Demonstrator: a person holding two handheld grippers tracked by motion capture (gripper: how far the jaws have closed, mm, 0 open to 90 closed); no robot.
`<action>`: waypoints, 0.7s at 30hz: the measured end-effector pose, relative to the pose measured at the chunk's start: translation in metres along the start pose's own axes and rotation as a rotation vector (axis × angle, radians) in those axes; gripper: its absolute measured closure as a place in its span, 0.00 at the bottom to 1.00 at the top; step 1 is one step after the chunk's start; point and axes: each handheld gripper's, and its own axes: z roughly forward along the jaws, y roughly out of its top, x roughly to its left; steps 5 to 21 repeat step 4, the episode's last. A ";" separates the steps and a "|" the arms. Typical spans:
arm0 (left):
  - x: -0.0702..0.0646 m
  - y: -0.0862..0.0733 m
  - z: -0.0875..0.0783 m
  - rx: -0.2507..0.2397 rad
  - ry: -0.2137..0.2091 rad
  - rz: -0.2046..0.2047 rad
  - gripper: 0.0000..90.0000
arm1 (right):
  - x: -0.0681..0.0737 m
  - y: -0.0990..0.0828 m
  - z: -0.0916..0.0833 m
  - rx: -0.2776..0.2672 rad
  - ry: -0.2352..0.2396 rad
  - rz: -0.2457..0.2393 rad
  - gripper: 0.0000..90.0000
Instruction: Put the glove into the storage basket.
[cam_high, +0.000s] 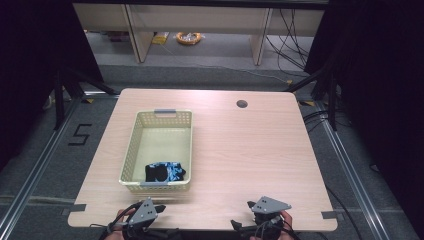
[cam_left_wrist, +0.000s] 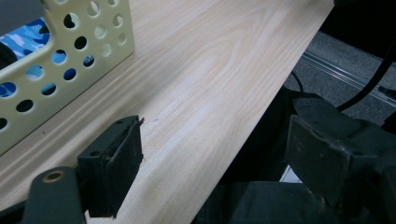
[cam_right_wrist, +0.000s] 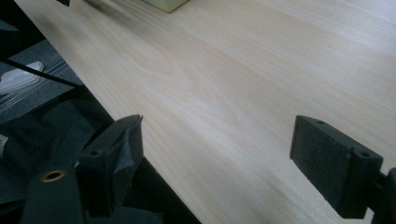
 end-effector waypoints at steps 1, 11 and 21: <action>-0.001 0.000 0.000 -0.010 -0.004 -0.016 0.21 | 0.000 0.000 0.000 0.000 0.003 -0.004 0.20; 0.001 0.000 0.001 -0.026 0.002 -0.006 0.21 | -0.002 0.000 0.001 0.001 0.018 -0.009 0.20; 0.001 0.000 0.001 -0.026 0.002 -0.006 0.21 | -0.002 0.000 0.001 0.001 0.018 -0.009 0.20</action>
